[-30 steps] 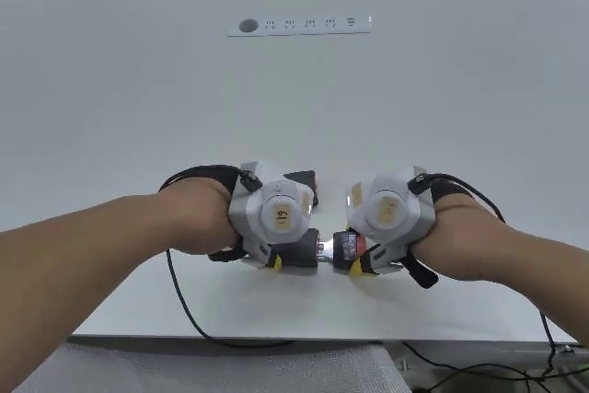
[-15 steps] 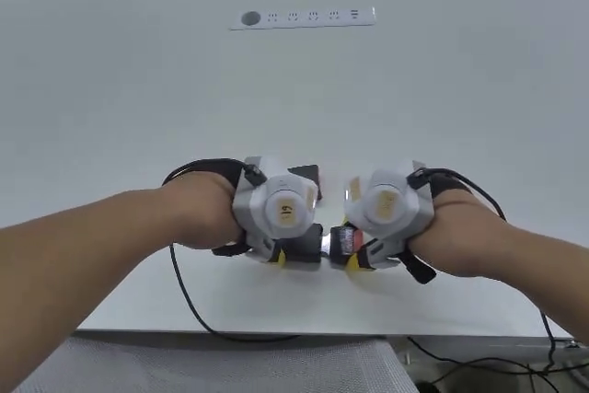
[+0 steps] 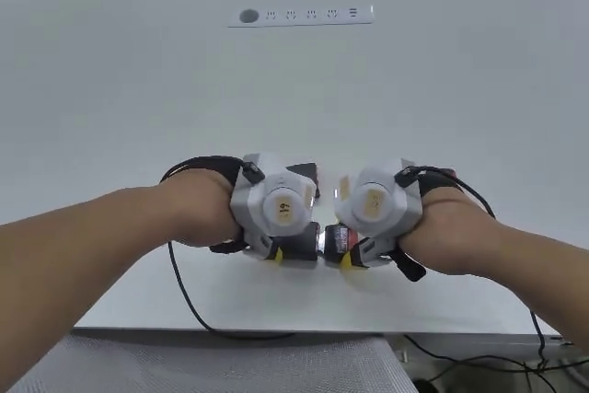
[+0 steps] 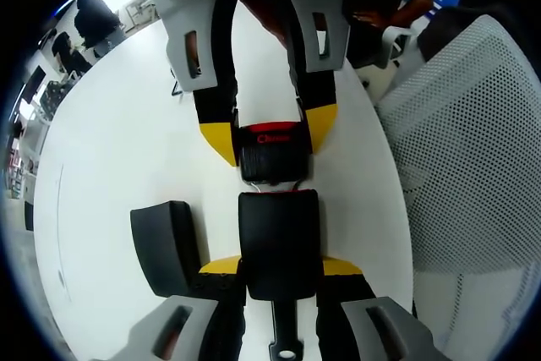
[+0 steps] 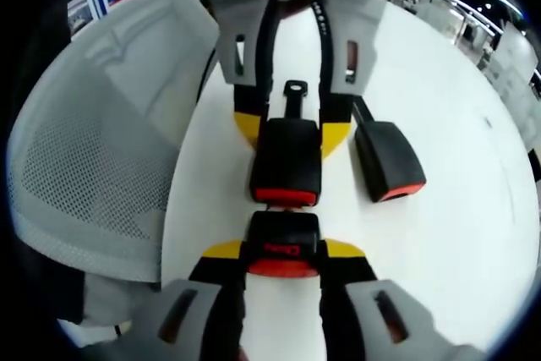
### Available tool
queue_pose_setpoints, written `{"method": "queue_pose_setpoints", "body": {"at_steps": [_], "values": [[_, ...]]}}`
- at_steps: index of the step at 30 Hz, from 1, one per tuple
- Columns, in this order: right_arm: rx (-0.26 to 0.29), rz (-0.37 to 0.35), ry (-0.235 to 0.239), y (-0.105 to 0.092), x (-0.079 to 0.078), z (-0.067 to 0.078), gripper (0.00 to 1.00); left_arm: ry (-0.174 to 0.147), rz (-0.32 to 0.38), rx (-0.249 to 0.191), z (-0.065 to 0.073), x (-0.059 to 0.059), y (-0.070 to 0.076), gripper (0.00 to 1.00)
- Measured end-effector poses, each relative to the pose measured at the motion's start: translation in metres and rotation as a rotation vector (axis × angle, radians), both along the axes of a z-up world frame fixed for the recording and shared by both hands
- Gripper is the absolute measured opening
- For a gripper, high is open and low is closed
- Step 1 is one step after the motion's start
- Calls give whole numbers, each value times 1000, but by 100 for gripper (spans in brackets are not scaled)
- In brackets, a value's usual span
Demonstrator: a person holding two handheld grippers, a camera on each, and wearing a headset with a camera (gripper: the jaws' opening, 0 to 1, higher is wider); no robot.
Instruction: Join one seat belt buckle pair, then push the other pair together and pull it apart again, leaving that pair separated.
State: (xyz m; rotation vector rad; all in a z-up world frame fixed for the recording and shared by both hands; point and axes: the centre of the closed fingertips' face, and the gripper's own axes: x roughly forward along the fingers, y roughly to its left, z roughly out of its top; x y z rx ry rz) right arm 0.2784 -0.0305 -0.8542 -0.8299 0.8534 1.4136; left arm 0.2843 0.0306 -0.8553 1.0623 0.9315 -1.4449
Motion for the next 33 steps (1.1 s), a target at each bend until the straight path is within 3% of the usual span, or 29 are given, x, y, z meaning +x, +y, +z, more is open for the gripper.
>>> {"method": "queue_pose_setpoints", "body": {"at_steps": [5, 11, 16, 22, 33], "values": [[12, -11, 10, 2, -1, 0, 31, 1, 17, 3, 0, 1, 4, 32], [69, -46, 24, 0, 0, 1, 30, 16, 55, -41, 0, 3, 4, 31], [84, -57, 28, -1, 1, 1, 30, 24, 84, -71, 0, 4, 5, 30], [86, -49, 29, -1, 1, 0, 30, 44, 81, -80, 0, 4, 4, 29], [95, -45, 40, 0, 0, 1, 31, 40, 85, -91, 1, 3, 5, 30]]}}
